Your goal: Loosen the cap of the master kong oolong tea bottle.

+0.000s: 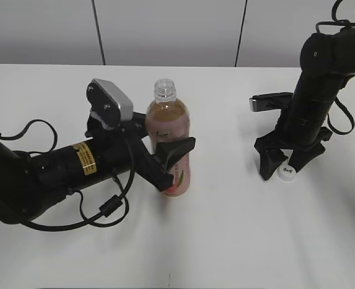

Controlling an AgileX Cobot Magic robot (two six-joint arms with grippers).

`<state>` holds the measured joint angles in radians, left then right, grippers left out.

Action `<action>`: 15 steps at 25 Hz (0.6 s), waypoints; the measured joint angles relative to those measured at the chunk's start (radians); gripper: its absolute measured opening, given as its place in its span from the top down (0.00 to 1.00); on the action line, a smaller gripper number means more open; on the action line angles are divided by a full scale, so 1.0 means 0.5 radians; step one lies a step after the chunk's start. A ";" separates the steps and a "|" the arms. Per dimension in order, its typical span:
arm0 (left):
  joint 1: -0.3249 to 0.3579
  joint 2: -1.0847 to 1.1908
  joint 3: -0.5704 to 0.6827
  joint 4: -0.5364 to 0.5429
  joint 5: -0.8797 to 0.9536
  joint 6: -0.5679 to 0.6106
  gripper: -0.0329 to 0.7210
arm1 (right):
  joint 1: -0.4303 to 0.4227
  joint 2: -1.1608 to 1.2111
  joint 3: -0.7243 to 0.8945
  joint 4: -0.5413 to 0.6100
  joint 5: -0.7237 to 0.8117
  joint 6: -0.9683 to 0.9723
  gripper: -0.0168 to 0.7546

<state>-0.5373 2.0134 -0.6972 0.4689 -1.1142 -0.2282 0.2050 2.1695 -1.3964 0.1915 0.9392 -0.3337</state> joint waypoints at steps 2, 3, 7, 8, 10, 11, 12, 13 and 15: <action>0.000 -0.002 0.039 -0.018 -0.052 0.000 0.36 | 0.000 0.000 0.000 0.004 0.000 0.000 0.23; 0.000 -0.006 0.060 -0.021 -0.093 0.000 0.34 | 0.000 0.000 0.000 0.007 0.002 0.000 0.23; 0.000 -0.012 0.128 -0.092 -0.169 0.000 0.27 | 0.000 0.000 0.000 0.018 0.002 0.000 0.23; 0.000 -0.012 0.141 -0.117 -0.174 0.000 0.25 | 0.000 0.000 0.000 0.020 0.002 0.000 0.23; 0.000 -0.012 0.176 -0.152 -0.178 0.000 0.21 | 0.000 0.000 0.000 0.024 0.002 0.000 0.23; 0.000 -0.012 0.191 -0.167 -0.178 0.000 0.20 | 0.000 0.000 0.000 0.029 0.002 0.000 0.23; 0.000 -0.012 0.210 -0.178 -0.180 0.000 0.19 | 0.000 0.000 0.000 0.034 0.002 0.000 0.23; 0.000 -0.012 0.230 -0.183 -0.180 0.000 0.19 | 0.000 0.000 0.000 0.042 0.002 0.000 0.23; 0.000 -0.012 0.268 -0.188 -0.180 0.000 0.18 | 0.000 0.000 0.000 0.056 0.002 0.000 0.23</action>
<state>-0.5373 2.0072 -0.5630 0.3747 -1.2042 -0.2282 0.2050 2.1695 -1.3964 0.2195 0.9404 -0.3337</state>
